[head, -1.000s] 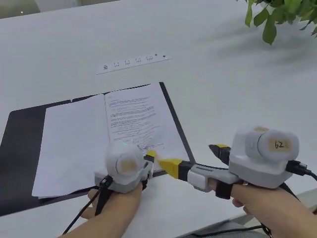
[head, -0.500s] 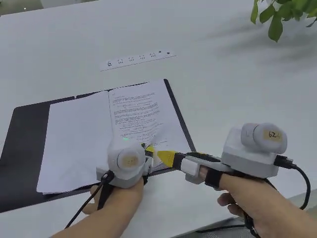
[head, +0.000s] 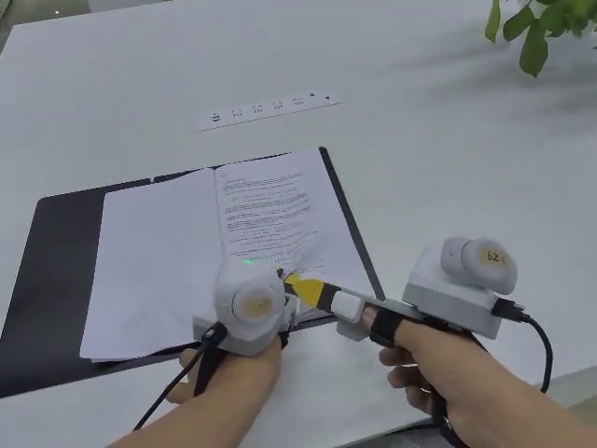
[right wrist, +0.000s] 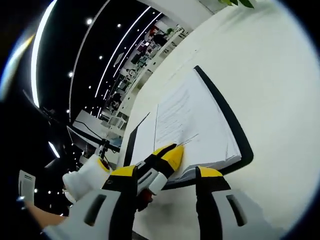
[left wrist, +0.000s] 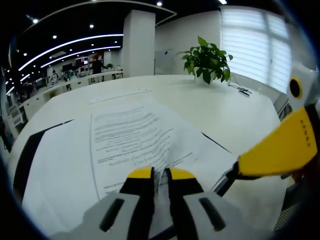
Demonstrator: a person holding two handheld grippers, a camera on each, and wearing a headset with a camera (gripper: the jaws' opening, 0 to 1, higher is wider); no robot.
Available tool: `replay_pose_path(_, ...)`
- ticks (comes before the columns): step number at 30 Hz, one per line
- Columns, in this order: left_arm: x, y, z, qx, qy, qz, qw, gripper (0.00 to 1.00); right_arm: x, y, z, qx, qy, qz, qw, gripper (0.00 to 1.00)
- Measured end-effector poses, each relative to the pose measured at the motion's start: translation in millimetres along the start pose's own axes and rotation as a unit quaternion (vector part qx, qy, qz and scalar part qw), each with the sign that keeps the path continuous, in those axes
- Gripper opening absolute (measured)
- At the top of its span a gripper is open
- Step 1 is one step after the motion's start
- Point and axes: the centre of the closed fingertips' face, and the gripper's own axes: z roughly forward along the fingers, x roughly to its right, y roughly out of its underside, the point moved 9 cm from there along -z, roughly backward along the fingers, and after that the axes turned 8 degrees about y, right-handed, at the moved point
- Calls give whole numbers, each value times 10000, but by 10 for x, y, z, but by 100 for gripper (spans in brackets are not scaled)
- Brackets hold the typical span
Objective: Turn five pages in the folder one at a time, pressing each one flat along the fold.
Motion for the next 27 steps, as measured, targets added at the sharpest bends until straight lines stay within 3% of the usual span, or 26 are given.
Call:
replay_pose_path(8,-2,4,-1,11,20,-2,10000,9,137,-1,105,204,339,438,9983,32)
replay_pose_path(11,-6,1,-2,-6,42,11,10000,9,171,-1,125,295,498,573,9967,23)
replay_pose_path(15,-13,-7,-1,-41,62,15,10000,9,254,6,141,418,802,783,9928,1)
replay_pose_path(18,-19,-16,3,-87,90,4,9999,9,261,31,154,451,832,804,9923,0)
replay_pose_path(20,-39,-27,-5,-95,191,-153,9997,10,246,43,138,521,841,752,9922,0)
replay_pose_path(23,-24,-59,-31,-166,605,-323,9975,18,201,28,98,636,741,730,9925,0)
replay_pose_path(25,-29,-68,-77,-218,558,-193,9980,29,159,19,75,668,677,622,9935,0)
replay_pose_path(27,-48,-52,-160,-307,448,-66,9985,34,123,10,52,700,638,584,9938,0)
